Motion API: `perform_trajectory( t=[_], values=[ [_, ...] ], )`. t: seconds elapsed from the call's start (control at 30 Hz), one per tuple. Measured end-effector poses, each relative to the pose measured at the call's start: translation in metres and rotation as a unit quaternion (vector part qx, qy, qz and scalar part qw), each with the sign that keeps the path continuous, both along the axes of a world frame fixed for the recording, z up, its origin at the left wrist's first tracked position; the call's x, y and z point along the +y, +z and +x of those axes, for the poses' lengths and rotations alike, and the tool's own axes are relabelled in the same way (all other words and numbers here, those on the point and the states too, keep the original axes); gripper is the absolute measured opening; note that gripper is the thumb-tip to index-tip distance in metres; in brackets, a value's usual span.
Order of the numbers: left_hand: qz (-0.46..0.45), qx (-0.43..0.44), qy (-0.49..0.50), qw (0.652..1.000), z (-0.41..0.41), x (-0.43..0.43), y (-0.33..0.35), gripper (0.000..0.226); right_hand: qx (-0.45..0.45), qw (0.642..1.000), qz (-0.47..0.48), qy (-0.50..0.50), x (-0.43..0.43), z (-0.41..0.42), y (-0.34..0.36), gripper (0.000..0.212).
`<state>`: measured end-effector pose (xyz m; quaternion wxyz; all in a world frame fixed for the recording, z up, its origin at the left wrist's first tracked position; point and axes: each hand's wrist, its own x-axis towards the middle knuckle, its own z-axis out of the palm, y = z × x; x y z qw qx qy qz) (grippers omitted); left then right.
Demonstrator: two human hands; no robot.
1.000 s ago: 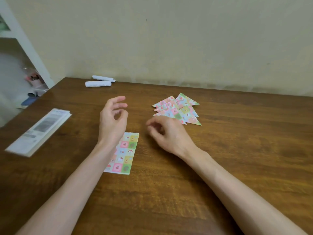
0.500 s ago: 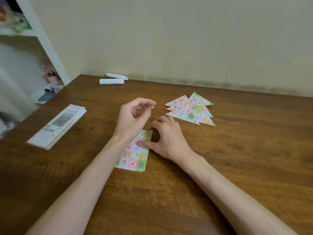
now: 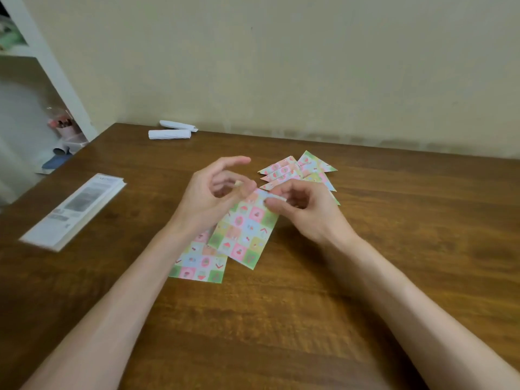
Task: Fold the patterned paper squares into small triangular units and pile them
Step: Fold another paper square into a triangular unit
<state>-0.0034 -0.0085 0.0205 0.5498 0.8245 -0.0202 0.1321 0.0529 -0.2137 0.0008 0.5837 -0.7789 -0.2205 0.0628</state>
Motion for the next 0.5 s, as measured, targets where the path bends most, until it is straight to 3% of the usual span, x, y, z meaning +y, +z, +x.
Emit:
perform_trajectory(
  t=[0.07,0.13,0.23,0.37,0.5],
  values=[
    [0.013,0.018,-0.036,0.999,-0.002,-0.009,-0.001,0.049,0.0,0.998,0.058,-0.035,-0.025,-0.004,0.004,0.007],
    [0.043,0.007,-0.034,0.998,-0.003,-0.018,-0.009,0.036,-0.019,0.995,0.087,-0.052,-0.047,-0.009,0.006,0.01],
    [0.098,-0.041,0.001,0.994,-0.004,-0.032,-0.019,0.019,-0.084,0.994,0.035,-0.053,-0.077,-0.018,0.007,0.006],
    [0.2,-0.229,-0.028,0.952,-0.011,-0.048,-0.019,0.012,-0.236,0.968,-0.059,-0.054,-0.107,-0.028,0.005,0.011],
    [0.274,-0.353,-0.023,0.894,-0.016,-0.059,-0.014,0.007,-0.291,0.95,-0.089,-0.067,-0.121,-0.033,-0.002,0.012]
  ],
)
